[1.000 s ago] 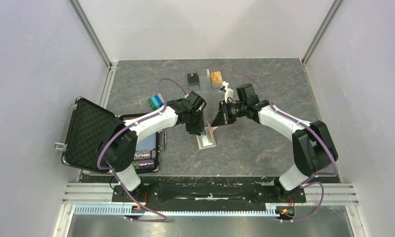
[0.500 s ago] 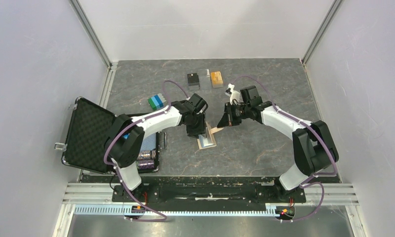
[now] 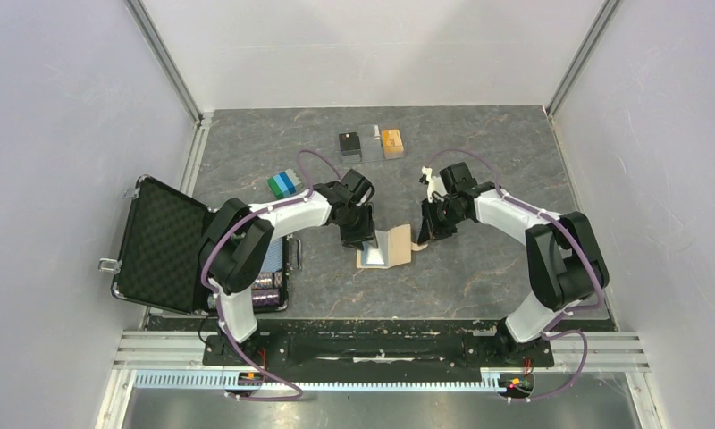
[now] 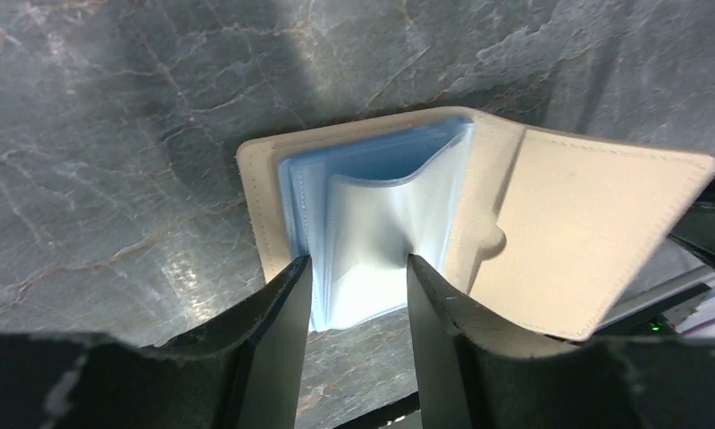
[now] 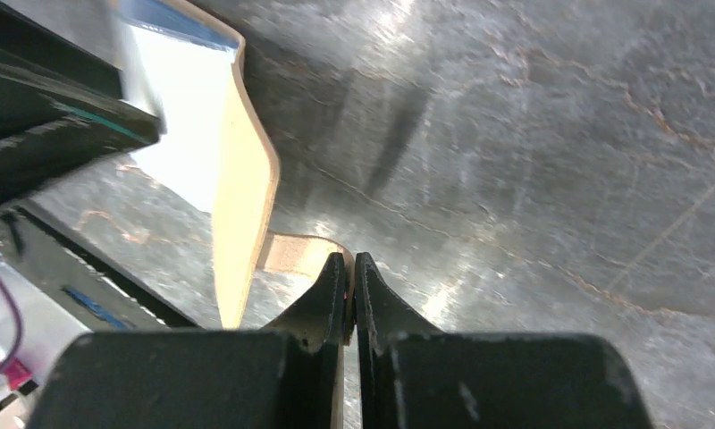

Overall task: Put the credit cards into the card holder
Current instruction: Open the card holder at the center of the board.

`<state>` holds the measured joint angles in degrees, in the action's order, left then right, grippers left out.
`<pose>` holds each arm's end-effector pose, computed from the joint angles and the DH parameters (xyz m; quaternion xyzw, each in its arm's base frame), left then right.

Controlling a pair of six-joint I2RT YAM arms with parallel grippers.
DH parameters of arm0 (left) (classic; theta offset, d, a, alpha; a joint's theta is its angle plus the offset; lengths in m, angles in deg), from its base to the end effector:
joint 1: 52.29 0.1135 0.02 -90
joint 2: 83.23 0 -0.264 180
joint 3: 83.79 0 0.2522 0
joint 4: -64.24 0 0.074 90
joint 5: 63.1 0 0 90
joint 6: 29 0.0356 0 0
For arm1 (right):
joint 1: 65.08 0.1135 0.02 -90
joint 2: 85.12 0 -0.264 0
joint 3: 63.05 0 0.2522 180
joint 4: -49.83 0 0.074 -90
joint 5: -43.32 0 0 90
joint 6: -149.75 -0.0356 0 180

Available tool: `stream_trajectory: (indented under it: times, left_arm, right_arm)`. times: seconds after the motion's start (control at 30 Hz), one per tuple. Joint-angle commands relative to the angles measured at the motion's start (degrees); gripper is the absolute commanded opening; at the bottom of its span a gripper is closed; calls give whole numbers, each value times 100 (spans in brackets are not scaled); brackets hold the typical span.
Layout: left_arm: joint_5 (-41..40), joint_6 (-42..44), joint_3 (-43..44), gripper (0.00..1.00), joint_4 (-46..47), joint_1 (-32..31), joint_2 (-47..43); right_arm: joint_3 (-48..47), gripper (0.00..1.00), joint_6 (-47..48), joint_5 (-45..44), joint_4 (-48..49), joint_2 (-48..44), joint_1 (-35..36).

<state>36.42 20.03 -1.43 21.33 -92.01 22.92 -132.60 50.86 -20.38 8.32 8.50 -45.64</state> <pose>0.2788 -0.2393 0.1651 0.0061 0.9761 -0.1922 0.1008 0.2878 0.1183 0.1777 -0.1354 0.9433 0.2660 0.1453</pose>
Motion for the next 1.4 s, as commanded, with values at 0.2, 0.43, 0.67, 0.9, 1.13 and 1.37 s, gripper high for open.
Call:
stream_trajectory:
  times: [0.2, 0.43, 0.67, 0.9, 1.13, 1.37]
  left_arm:
    - [599, -447, -277, 50, 893, 167, 14]
    - [765, -329, -173, 38, 913, 158, -66]
    - [720, -184, -104, 30, 727, 124, -136]
    - [979, -133, 93, 31, 802, 4, -27]
    - [1389, -288, -16, 40, 1565, -118, -105]
    - [1877, -542, -224, 45, 2441, -132, -67]
  right_arm:
    - [164, 0, 577, -758, -412, 251, -11]
    - [34, 36, 576, -827, -460, 194, -10]
    - [-427, 70, 495, -1148, -652, -200, -27]
    - [-1168, 75, 513, -791, -721, -396, -30]
    - [-991, 75, 258, -140, -379, -369, -28]
    - [-733, 68, 52, 73, -178, -356, -87]
